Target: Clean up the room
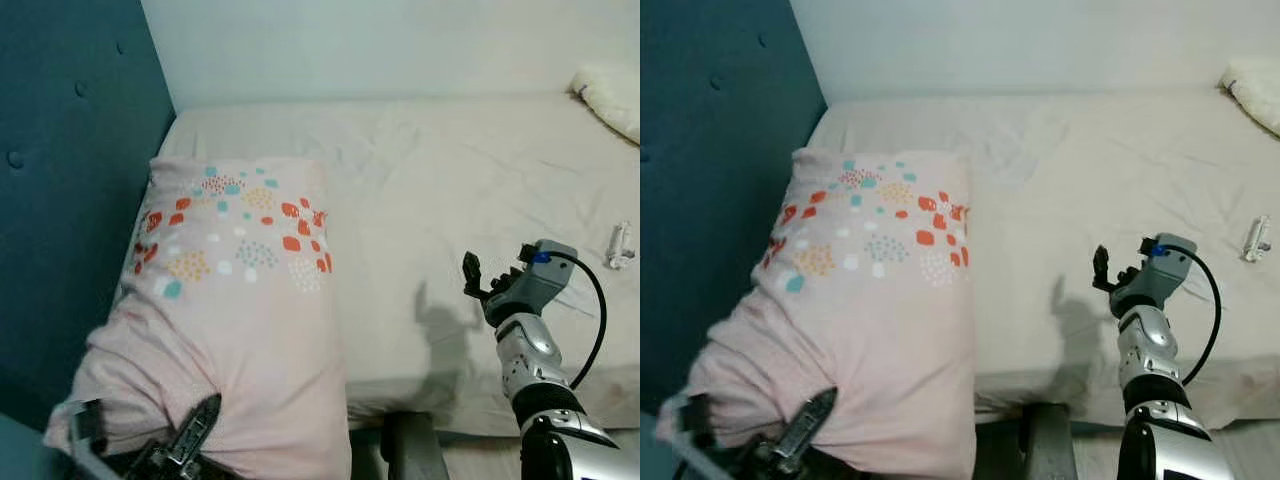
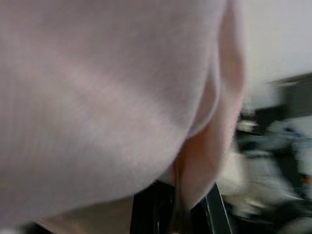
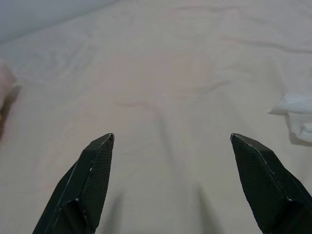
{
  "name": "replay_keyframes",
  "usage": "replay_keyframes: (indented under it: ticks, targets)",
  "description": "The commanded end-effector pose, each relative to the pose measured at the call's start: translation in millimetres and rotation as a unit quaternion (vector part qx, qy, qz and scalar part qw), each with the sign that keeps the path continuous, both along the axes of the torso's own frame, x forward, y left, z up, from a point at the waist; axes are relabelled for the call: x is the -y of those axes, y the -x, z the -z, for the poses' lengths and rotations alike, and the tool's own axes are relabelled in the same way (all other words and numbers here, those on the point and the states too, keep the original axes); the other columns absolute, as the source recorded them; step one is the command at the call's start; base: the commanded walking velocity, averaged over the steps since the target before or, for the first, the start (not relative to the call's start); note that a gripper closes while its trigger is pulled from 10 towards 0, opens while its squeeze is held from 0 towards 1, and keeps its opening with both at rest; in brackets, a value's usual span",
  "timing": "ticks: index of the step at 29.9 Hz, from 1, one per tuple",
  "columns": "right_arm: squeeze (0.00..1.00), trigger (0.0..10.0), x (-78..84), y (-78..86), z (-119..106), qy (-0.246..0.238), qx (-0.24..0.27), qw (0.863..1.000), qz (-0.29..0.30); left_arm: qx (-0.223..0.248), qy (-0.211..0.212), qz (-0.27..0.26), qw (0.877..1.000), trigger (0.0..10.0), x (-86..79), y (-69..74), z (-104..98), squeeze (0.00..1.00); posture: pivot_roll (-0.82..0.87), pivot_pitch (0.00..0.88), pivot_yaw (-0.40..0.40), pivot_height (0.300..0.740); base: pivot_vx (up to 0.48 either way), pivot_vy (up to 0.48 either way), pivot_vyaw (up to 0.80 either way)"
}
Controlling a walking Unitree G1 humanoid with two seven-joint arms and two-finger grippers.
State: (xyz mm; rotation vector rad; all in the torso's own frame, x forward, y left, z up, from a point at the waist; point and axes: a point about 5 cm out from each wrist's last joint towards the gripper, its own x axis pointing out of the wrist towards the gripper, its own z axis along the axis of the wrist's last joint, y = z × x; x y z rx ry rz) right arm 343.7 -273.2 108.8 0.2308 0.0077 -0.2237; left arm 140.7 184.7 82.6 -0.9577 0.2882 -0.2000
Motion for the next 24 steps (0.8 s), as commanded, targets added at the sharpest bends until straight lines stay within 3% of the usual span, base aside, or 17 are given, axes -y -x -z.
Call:
replay_keyframes:
  ticks: [1,3,5,6,7,9,10,12,13,14,15,16,18,19,22,24]
  targets:
    - [0.00,10.0,-0.9,2.1,5.6,-0.004,-0.012,1.000,-0.001,-0.035,-0.062,-0.030,0.997,10.0,-9.7,-4.3,12.0,0.00,0.08,0.131,0.018,0.540,0.000,0.000,0.00]
    - [0.00,10.0,0.2,2.9,6.0,-0.004,-0.011,1.000,0.001,-0.034,-0.115,-0.099,0.988,10.0,-29.9,-20.6,12.4,0.00,0.07,0.130,0.018,0.540,0.000,0.000,0.00]
    - [0.00,10.0,0.7,3.2,6.0,-0.005,-0.011,1.000,0.002,-0.031,-0.124,-0.115,0.985,10.0,-35.4,-25.3,10.7,0.00,0.07,0.128,0.016,0.540,0.000,0.000,0.00]
    - [0.00,10.0,1.3,3.4,6.0,-0.004,-0.011,1.000,0.003,-0.024,-0.138,-0.138,0.980,10.0,-43.1,-32.2,6.8,1.00,0.06,0.126,0.017,0.540,0.000,0.000,0.00]
    - [0.00,10.0,1.3,3.4,6.0,-0.004,-0.011,1.000,0.003,-0.024,-0.138,-0.138,0.980,10.0,-43.1,-32.2,6.8,1.00,0.06,0.126,0.017,0.540,0.000,0.000,0.00]
    - [0.00,10.0,2.0,3.5,5.4,-0.003,-0.010,1.000,0.004,-0.023,-0.204,-0.184,0.961,10.0,-61.9,-45.6,-2.5,1.00,0.05,0.123,0.016,0.540,0.000,0.000,0.00]
    - [0.00,10.0,2.0,3.5,5.4,-0.003,-0.010,1.000,0.004,-0.023,-0.204,-0.184,0.961,10.0,-61.9,-45.6,-2.5,1.00,0.05,0.123,0.016,0.540,0.000,0.000,0.00]
    - [0.00,10.0,2.9,3.8,5.0,-0.003,-0.009,1.000,0.005,-0.004,-0.270,-0.204,0.941,10.0,-73.9,-56.1,-15.8,1.00,0.05,0.120,0.012,0.540,0.000,0.000,0.00]
    - [0.00,10.0,2.9,3.8,5.0,-0.003,-0.009,1.000,0.005,-0.004,-0.270,-0.204,0.941,10.0,-73.9,-56.1,-15.8,1.00,0.05,0.120,0.012,0.540,0.000,0.000,0.00]
    - [0.00,10.0,3.2,3.9,4.9,-0.002,-0.009,1.000,0.005,0.010,-0.297,-0.208,0.932,10.0,-77.8,-60.7,-23.5,1.00,0.05,0.120,0.012,0.540,0.000,0.000,0.00]
    - [0.00,10.0,3.6,3.8,4.5,-0.002,-0.009,1.000,0.006,0.030,-0.351,-0.207,0.913,10.0,-82.4,-66.2,-33.6,1.00,0.05,0.119,0.012,0.540,0.000,0.000,0.00]
    - [0.00,10.0,3.6,3.8,4.5,-0.002,-0.009,1.000,0.006,0.030,-0.351,-0.207,0.913,10.0,-82.4,-66.2,-33.6,1.00,0.05,0.119,0.012,0.540,0.000,0.000,0.00]
    - [0.00,10.0,4.6,3.3,3.2,0.000,-0.008,1.000,0.006,0.073,-0.428,-0.175,0.884,10.0,-81.7,-75.9,-53.7,1.00,0.05,0.121,0.007,0.540,0.000,0.000,0.00]
    - [0.00,10.0,4.6,3.3,3.2,0.000,-0.008,1.000,0.006,0.073,-0.428,-0.175,0.884,10.0,-81.7,-75.9,-53.7,1.00,0.05,0.121,0.007,0.540,0.000,0.000,0.00]
    - [0.00,10.0,4.8,2.7,2.1,0.000,-0.008,1.000,0.005,0.094,-0.477,-0.126,0.865,10.0,-75.1,-80.9,-60.6,1.00,0.05,0.121,0.006,0.540,0.000,0.000,0.00]
    - [0.00,10.0,3.9,2.0,1.8,0.000,-0.008,1.000,0.004,0.122,-0.544,-0.030,0.829,10.0,-60.8,-81.6,-64.1,1.00,0.05,0.122,0.002,0.540,0.000,0.000,0.00]
